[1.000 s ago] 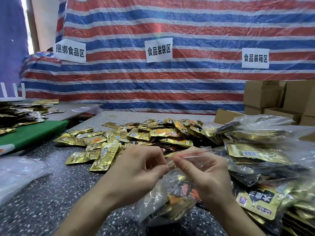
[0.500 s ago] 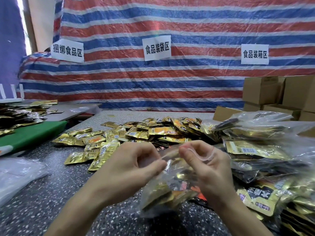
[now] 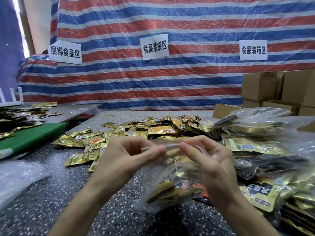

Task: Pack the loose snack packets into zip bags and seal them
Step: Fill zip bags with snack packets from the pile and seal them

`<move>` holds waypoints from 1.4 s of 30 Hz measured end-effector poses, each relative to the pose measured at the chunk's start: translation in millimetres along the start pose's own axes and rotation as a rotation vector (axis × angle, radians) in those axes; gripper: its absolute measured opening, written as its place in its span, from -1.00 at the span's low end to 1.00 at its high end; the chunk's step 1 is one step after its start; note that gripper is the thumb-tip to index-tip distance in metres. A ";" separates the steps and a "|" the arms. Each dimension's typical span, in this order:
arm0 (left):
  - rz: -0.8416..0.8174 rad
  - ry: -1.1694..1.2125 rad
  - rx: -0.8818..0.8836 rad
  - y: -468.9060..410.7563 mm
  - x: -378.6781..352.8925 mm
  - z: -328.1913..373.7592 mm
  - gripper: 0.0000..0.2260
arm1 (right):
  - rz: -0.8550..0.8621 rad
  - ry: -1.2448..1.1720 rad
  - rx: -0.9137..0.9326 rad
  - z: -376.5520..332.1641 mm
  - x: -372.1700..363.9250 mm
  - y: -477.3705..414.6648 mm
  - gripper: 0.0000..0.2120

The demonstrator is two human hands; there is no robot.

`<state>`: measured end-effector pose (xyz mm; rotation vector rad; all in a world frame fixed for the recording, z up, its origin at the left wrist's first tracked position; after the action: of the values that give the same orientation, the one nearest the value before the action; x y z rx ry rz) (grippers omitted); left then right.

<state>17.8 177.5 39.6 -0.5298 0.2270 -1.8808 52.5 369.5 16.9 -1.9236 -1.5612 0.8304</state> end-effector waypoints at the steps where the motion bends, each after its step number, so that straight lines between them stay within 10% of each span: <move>1: 0.010 0.045 -0.002 -1.7 -0.5 -3.0 -0.77 | 0.028 -0.010 -0.016 -0.1 2.0 -0.8 -0.93; 19: 0.254 0.148 -0.136 -1.0 -15.4 -19.3 -0.88 | -0.111 0.024 -0.158 -7.4 10.1 -6.7 -0.86; 25: 0.284 0.189 -0.159 -0.7 -9.5 -18.5 -0.93 | -0.101 0.473 -0.013 -46.1 30.8 -27.8 -0.54; 32: 0.241 0.202 -0.172 0.9 -12.6 -13.4 -0.93 | -0.765 0.927 -0.024 -73.4 -34.1 -46.1 -0.65; 42: 0.063 0.069 -0.235 2.7 -6.8 -5.7 -0.83 | -0.780 0.969 -0.003 -82.3 -40.6 -50.7 -0.87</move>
<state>19.4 182.3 31.9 -0.6095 0.5093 -1.8233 73.8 338.4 114.7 -1.1813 -1.4231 -0.3949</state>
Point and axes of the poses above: each hand's wrist, its own y-axis away from the middle knuckle, its own x-axis out of the back of the hand, z = x × y, the point moved 1 cm from there along -y, towards the middle knuckle, and after that the axes turned 12 degrees about x, right-handed, at the moved point
